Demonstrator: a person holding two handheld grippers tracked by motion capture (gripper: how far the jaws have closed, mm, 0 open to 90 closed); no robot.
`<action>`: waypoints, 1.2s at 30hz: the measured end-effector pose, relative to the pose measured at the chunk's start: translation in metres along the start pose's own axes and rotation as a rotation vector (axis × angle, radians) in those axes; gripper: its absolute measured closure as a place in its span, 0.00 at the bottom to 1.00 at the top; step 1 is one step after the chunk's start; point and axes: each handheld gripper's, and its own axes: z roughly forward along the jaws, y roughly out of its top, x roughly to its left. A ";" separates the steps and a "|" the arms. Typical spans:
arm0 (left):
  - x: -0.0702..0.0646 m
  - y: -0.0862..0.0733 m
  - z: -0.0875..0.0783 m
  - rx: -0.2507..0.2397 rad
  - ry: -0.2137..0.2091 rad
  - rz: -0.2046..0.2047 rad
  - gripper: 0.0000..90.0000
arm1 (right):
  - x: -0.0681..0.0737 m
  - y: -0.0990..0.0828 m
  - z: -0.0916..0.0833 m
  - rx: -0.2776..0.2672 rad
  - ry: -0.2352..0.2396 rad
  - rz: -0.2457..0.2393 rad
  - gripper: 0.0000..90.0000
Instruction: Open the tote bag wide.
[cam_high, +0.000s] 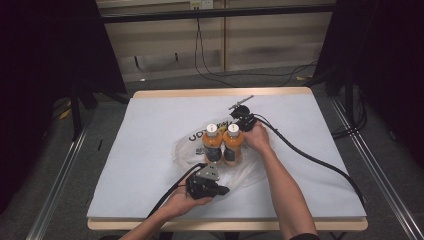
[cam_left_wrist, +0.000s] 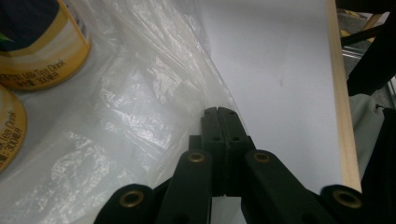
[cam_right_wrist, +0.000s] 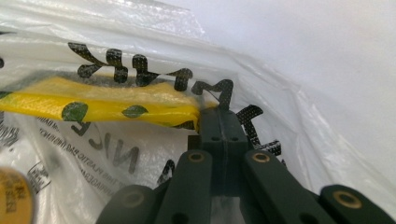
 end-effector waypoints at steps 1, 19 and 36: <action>-0.001 0.000 -0.001 0.010 -0.003 -0.001 1.00 | -0.001 0.001 0.001 -0.003 -0.003 0.004 1.00; 0.004 0.000 -0.010 -0.079 -0.045 -0.069 0.99 | 0.007 0.005 -0.007 -0.043 -0.001 0.003 1.00; 0.006 0.007 -0.043 -0.252 0.058 -0.077 0.63 | 0.010 -0.006 -0.072 -0.200 0.039 -0.037 0.85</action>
